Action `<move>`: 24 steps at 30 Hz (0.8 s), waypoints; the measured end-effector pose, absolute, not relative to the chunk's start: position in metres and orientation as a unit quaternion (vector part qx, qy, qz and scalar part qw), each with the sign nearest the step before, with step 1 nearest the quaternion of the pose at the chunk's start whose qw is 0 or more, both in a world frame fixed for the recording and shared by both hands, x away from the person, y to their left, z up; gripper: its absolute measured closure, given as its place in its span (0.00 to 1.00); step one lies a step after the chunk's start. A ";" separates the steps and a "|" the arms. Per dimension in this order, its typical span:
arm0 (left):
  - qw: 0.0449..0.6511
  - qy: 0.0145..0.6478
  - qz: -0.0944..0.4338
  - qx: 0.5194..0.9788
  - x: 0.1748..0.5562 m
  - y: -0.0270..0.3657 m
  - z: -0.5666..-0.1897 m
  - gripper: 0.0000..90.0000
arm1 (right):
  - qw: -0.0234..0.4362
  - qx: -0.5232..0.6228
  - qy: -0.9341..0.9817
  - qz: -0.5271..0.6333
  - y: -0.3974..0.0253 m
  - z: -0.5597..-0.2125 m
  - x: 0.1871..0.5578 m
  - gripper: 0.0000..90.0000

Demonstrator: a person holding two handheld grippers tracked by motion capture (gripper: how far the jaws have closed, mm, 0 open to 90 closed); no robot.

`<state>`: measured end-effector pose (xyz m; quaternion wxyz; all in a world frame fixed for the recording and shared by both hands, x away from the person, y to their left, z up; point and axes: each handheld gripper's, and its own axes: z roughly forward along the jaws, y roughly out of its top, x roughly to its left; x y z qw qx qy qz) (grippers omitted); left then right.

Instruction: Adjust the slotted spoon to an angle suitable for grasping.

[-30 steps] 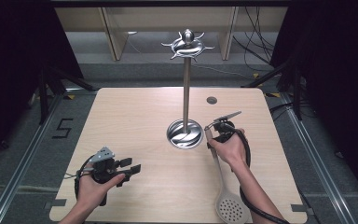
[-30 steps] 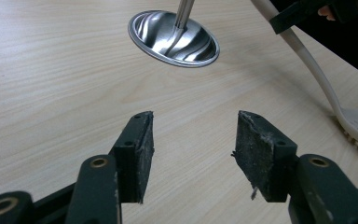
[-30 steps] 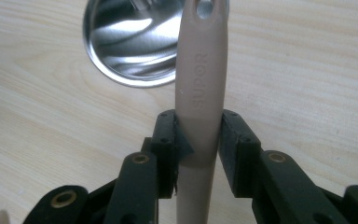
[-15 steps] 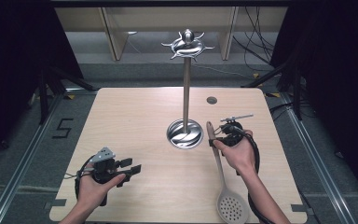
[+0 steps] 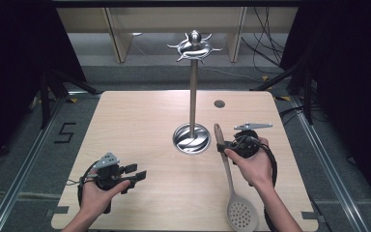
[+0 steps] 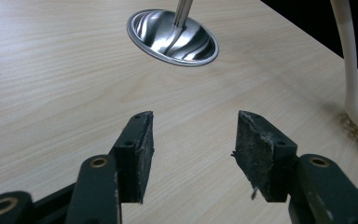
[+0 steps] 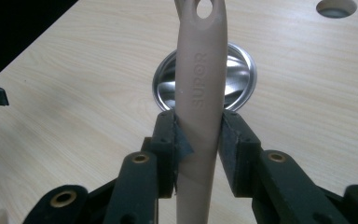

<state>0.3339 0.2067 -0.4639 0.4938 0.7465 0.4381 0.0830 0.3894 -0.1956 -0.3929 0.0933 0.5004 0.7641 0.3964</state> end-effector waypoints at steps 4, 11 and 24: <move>0.494 0.438 0.082 0.746 0.334 0.206 -0.464 0.51 | 0.110 0.480 0.766 0.413 -0.199 -0.393 0.388 0.77; 0.495 0.439 0.086 0.745 0.334 0.207 -0.464 0.51 | 0.121 0.482 0.755 0.428 -0.200 -0.391 0.378 0.77; 0.498 0.438 0.080 0.744 0.335 0.205 -0.465 0.51 | 0.120 0.478 0.745 0.449 -0.202 -0.384 0.364 0.77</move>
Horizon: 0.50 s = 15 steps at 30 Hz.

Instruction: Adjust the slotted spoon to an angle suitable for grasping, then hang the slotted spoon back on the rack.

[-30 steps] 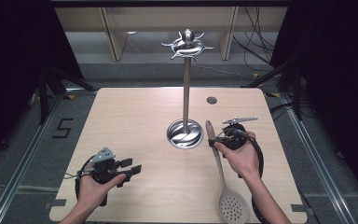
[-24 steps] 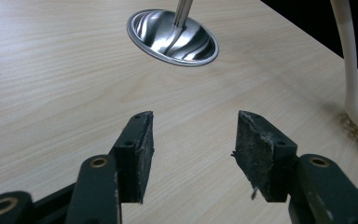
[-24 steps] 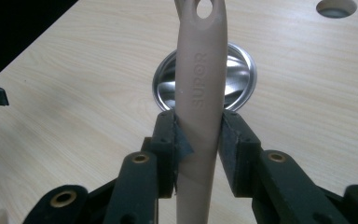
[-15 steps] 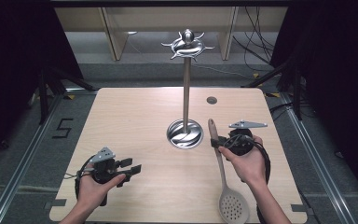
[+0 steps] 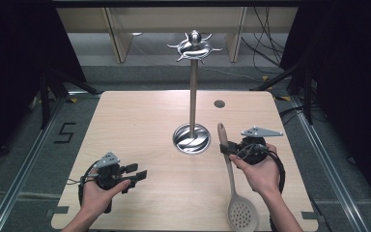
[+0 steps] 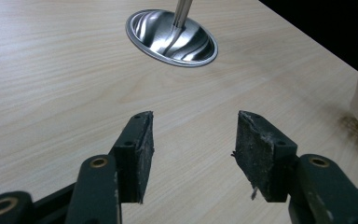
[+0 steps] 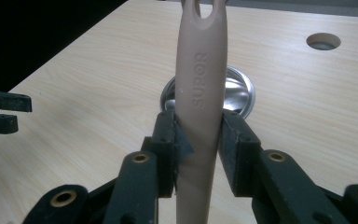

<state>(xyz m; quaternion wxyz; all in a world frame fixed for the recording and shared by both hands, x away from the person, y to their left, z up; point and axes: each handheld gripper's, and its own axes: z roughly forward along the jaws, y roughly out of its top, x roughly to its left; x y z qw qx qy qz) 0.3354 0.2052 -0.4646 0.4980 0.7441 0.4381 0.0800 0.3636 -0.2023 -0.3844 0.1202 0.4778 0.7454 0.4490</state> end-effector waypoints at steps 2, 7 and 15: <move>0.498 0.436 0.082 0.745 0.335 0.206 -0.465 0.51 | 0.120 0.474 0.747 0.450 -0.203 -0.385 0.363 0.77; 0.500 0.433 0.083 0.745 0.334 0.206 -0.463 0.51 | 0.132 0.458 0.757 0.447 -0.203 -0.383 0.364 0.77; 0.503 0.436 0.082 0.742 0.334 0.206 -0.463 0.51 | 0.147 0.448 0.757 0.452 -0.205 -0.378 0.360 0.77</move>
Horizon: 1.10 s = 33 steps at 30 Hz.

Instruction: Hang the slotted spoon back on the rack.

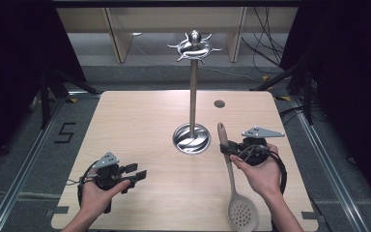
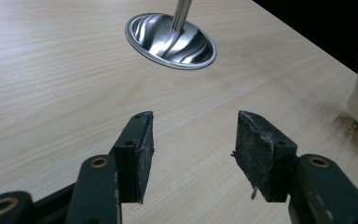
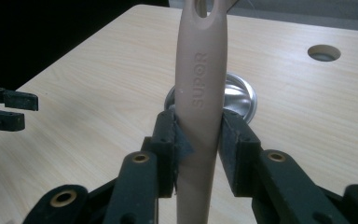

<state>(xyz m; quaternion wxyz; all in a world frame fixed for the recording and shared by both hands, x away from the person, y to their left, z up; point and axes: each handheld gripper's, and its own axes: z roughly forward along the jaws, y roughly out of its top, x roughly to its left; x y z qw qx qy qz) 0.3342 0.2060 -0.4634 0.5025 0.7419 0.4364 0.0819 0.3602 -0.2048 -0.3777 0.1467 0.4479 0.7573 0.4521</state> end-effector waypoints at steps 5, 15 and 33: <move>0.500 0.433 0.082 0.745 0.336 0.206 -0.464 0.51 | 0.139 0.450 0.749 0.466 -0.207 -0.376 0.358 0.77; 0.500 0.429 0.082 0.748 0.334 0.206 -0.464 0.51 | 0.146 0.443 0.746 0.475 -0.211 -0.376 0.358 0.77; 0.503 0.425 0.088 0.747 0.331 0.206 -0.462 0.51 | 0.176 0.432 0.725 0.507 -0.207 -0.363 0.349 0.77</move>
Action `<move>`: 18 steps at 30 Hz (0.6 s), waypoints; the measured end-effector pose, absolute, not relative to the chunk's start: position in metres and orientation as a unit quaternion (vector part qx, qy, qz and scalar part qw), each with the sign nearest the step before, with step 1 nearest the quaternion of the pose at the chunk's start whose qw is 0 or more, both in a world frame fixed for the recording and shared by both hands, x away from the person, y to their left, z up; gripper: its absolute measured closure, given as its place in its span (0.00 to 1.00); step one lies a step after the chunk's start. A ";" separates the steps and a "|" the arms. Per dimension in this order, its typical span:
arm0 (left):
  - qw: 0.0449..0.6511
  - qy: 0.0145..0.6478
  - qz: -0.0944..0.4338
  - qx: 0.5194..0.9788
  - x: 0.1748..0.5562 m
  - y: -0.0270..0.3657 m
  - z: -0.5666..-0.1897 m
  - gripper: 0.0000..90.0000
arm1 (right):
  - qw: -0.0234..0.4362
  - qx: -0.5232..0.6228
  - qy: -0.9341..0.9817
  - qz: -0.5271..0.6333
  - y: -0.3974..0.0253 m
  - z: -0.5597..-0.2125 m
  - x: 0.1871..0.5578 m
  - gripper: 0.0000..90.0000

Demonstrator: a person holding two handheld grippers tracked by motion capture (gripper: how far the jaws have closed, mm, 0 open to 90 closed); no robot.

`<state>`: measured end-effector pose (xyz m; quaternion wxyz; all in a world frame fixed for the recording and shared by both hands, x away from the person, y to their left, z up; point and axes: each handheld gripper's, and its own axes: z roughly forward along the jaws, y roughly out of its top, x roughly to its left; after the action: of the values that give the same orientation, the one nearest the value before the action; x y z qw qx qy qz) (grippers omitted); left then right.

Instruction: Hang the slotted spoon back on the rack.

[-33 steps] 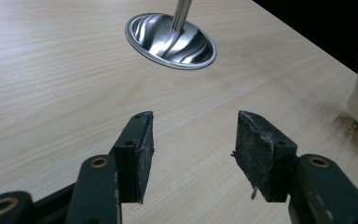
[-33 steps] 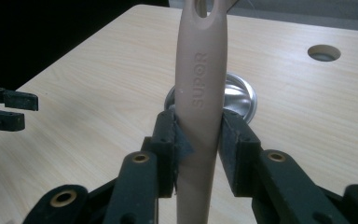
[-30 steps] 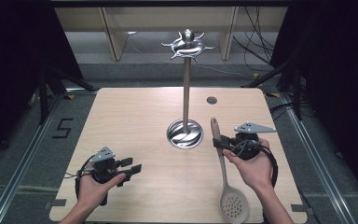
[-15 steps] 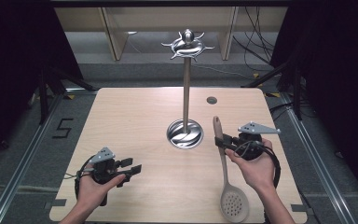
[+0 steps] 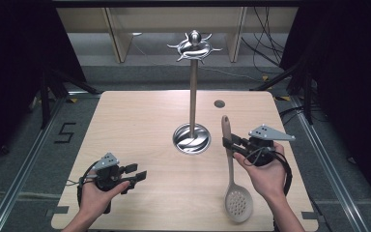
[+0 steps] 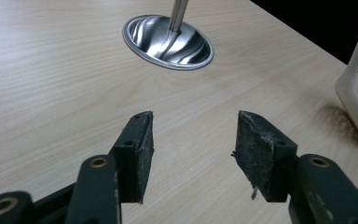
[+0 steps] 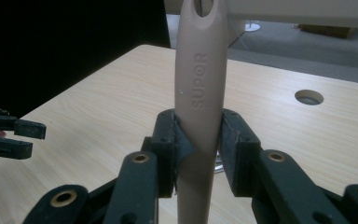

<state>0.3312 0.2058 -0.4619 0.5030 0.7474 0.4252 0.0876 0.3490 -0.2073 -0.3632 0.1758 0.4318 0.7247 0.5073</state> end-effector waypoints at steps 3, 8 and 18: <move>0.501 0.428 0.087 0.747 0.331 0.205 -0.462 0.51 | 0.184 0.424 0.721 0.516 -0.210 -0.366 0.352 0.77; 0.501 0.426 0.086 0.748 0.332 0.205 -0.463 0.51 | 0.202 0.421 0.716 0.518 -0.212 -0.363 0.350 0.77; 0.499 0.425 0.088 0.750 0.332 0.206 -0.463 0.51 | 0.221 0.399 0.713 0.532 -0.209 -0.359 0.347 0.77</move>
<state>0.3319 0.2058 -0.4635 0.4994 0.7498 0.4252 0.0876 0.3466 -0.2085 -0.3588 0.2214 0.3994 0.7130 0.5320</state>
